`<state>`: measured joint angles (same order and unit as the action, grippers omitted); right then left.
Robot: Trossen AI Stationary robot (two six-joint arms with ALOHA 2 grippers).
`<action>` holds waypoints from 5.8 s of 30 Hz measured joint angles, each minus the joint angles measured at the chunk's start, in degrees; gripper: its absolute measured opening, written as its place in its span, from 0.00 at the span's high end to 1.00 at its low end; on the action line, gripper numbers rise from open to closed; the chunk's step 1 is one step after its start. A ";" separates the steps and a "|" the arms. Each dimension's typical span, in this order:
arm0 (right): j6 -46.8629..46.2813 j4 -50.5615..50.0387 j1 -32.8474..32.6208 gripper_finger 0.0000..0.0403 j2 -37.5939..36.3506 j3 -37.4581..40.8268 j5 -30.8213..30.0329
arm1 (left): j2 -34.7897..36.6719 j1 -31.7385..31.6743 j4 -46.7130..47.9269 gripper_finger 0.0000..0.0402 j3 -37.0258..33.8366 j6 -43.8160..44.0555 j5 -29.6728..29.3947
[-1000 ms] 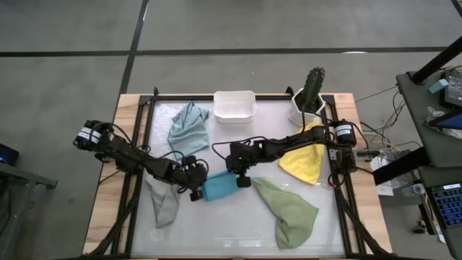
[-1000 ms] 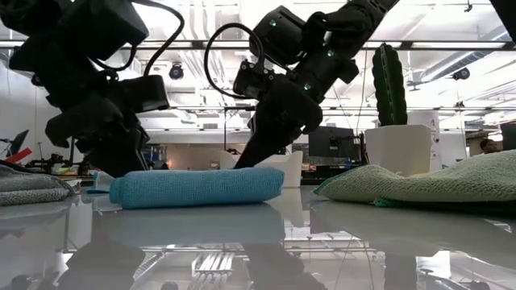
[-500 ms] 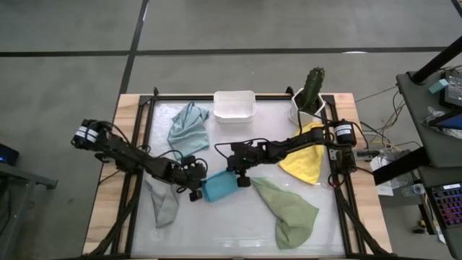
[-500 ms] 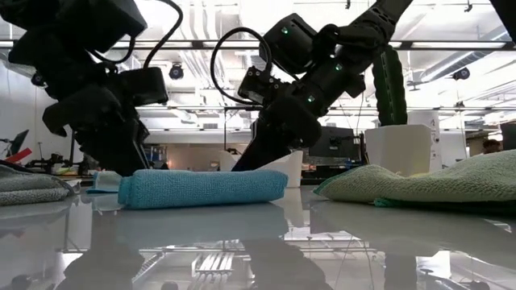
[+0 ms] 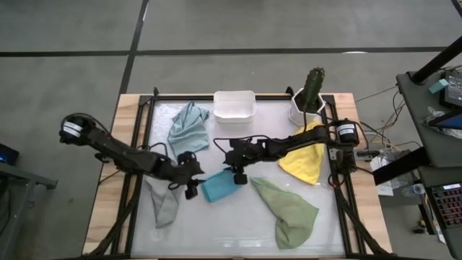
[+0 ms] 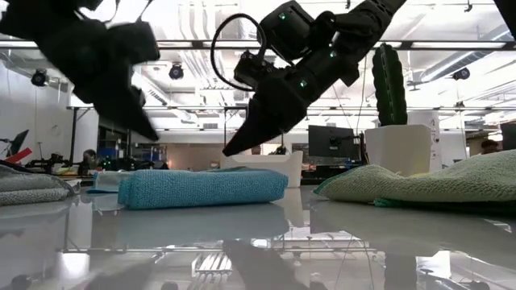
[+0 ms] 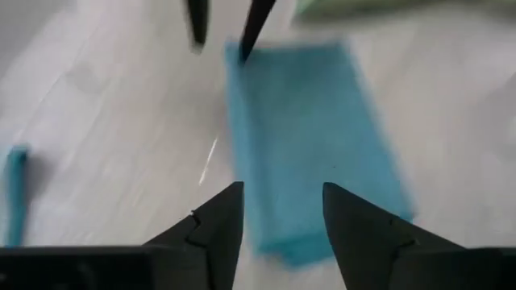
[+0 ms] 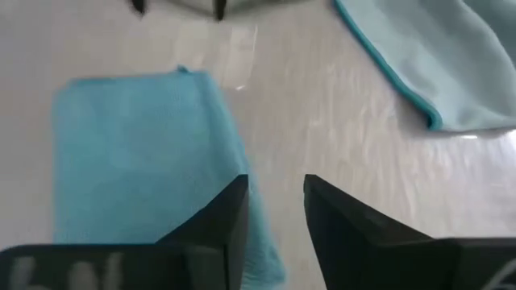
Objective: Fold microfiber towels
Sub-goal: Fold the blue cloth, then put the blue cloth into the bin
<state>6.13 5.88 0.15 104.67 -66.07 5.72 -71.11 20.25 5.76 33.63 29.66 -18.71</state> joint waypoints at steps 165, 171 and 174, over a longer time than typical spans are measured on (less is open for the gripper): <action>5.92 29.60 -8.62 0.98 -28.40 35.02 -17.77 | -27.46 -14.79 10.30 0.46 20.24 -1.54 24.17; 5.88 29.61 -8.62 0.98 -28.40 35.02 -17.77 | -27.96 -13.47 10.47 0.63 20.24 -1.50 26.50; 5.90 29.78 -8.62 0.98 -28.40 35.02 -17.79 | -28.55 -12.68 10.28 0.71 20.25 -1.49 25.80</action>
<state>12.03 35.66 -8.47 76.27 -31.05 -12.08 -99.65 7.57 16.04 53.88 28.17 7.08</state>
